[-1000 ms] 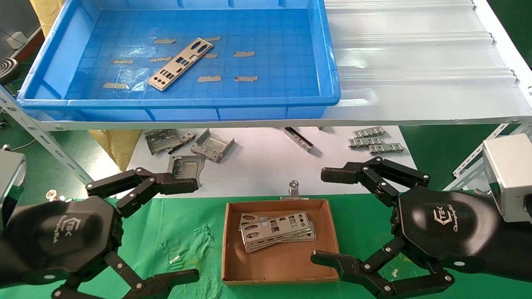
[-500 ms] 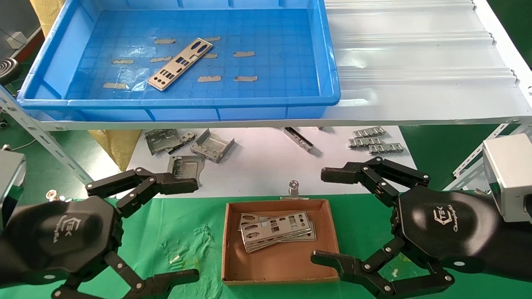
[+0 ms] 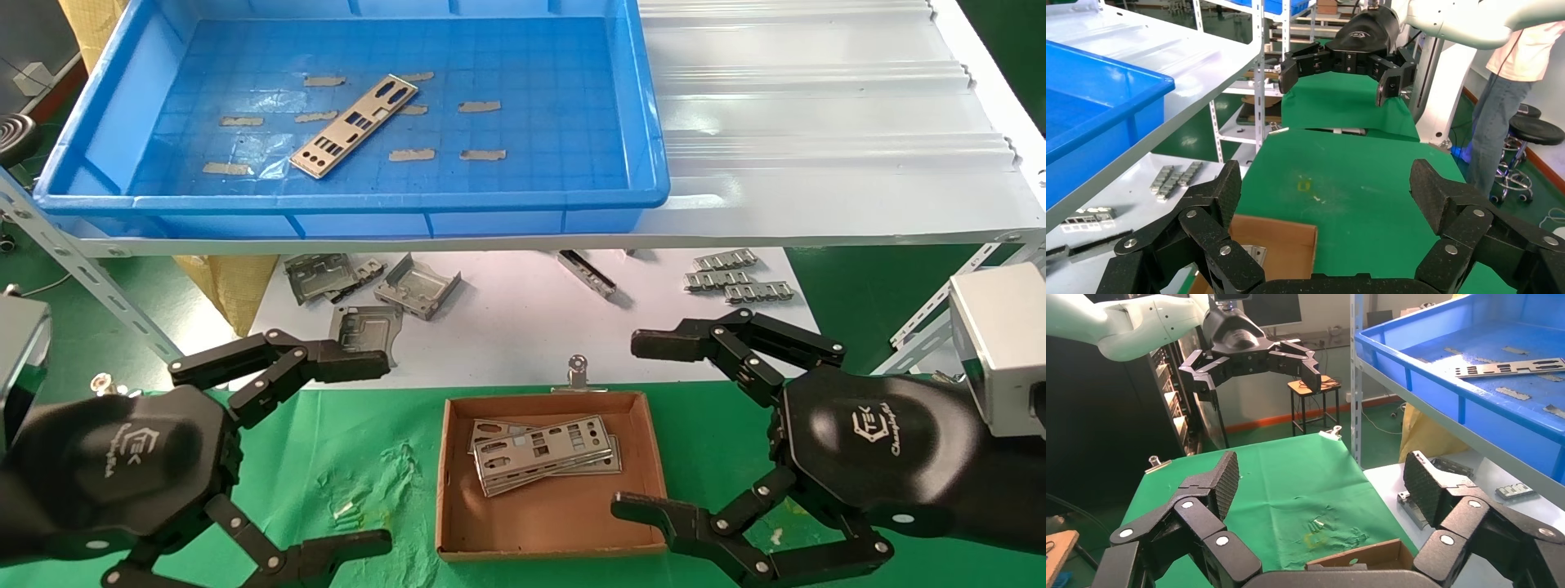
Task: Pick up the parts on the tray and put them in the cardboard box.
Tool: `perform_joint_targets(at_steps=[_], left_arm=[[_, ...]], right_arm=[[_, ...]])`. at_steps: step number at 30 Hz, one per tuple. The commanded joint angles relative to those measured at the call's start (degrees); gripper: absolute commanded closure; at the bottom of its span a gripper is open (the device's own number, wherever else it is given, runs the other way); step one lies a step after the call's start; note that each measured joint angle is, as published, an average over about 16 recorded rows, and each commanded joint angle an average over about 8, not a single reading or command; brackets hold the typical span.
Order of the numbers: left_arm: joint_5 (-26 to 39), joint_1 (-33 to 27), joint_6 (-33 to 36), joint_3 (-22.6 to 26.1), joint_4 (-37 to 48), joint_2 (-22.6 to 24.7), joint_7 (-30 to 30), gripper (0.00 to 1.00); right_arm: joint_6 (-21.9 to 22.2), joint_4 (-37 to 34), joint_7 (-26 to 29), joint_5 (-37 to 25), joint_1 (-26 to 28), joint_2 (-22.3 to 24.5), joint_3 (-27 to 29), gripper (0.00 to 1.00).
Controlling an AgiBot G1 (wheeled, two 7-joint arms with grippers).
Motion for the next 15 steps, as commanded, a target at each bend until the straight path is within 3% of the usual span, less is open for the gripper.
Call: perform_joint_targets(at_steps=[1, 15], left_arm=[[0.0, 0.0, 0.0, 0.0, 0.0, 0.0, 0.0, 0.0], [0.0, 0.0, 0.0, 0.0, 0.0, 0.0, 0.0, 0.0]], right_arm=[[0.0, 0.0, 0.0, 0.0, 0.0, 0.0, 0.0, 0.0], [0.0, 0.0, 0.0, 0.0, 0.0, 0.0, 0.0, 0.0]])
